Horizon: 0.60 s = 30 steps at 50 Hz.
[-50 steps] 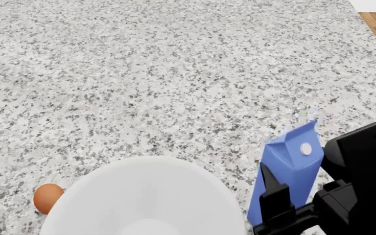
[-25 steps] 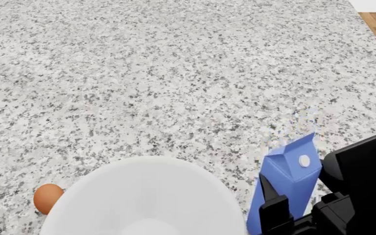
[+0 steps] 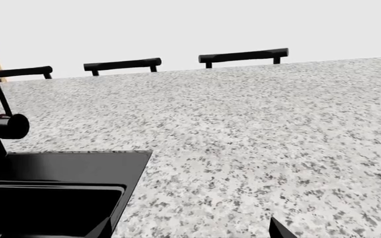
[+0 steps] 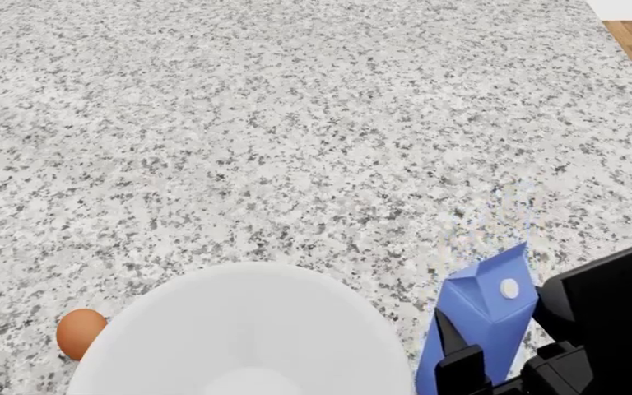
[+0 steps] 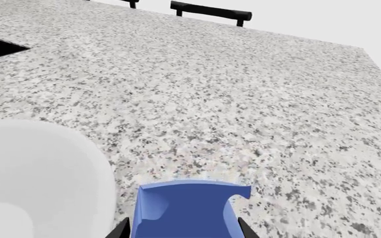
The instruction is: Place the eggs and milk next to the bowl.
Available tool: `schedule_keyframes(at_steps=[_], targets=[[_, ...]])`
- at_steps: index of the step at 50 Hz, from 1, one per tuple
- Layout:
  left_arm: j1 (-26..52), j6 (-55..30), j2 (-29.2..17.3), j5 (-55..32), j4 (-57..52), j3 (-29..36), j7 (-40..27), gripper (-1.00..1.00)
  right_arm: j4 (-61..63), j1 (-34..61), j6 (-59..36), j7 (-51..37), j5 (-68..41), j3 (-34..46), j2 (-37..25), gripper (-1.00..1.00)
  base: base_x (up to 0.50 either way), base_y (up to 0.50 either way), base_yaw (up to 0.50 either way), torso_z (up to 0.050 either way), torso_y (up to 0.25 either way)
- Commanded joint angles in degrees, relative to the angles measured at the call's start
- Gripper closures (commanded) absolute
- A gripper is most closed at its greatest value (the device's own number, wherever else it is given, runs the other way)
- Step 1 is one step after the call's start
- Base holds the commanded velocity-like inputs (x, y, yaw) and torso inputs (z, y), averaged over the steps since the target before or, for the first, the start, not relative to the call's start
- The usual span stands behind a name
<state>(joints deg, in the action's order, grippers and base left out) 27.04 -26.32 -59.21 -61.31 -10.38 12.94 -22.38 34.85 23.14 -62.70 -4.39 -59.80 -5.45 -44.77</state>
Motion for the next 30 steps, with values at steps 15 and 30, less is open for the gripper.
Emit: schedule_keyframes(at_steps=[15,30], targets=[[0.0,-0.2,1.1,1.0,0.7,-1.0,1.6,-1.0,0.7,-3.3,2.3,2.9,3.6,-1.1,0.8,-1.0,0.0,0.0,0.0,0.0,0.0],[0.1,-0.4,1.1,0.8,0.7,-1.1,1.4,-1.0,1.2,-1.7,1.0,2.2,2.2,-0.6,0.4,-1.0,0.0,0.0,0.0,0.0,0.0]])
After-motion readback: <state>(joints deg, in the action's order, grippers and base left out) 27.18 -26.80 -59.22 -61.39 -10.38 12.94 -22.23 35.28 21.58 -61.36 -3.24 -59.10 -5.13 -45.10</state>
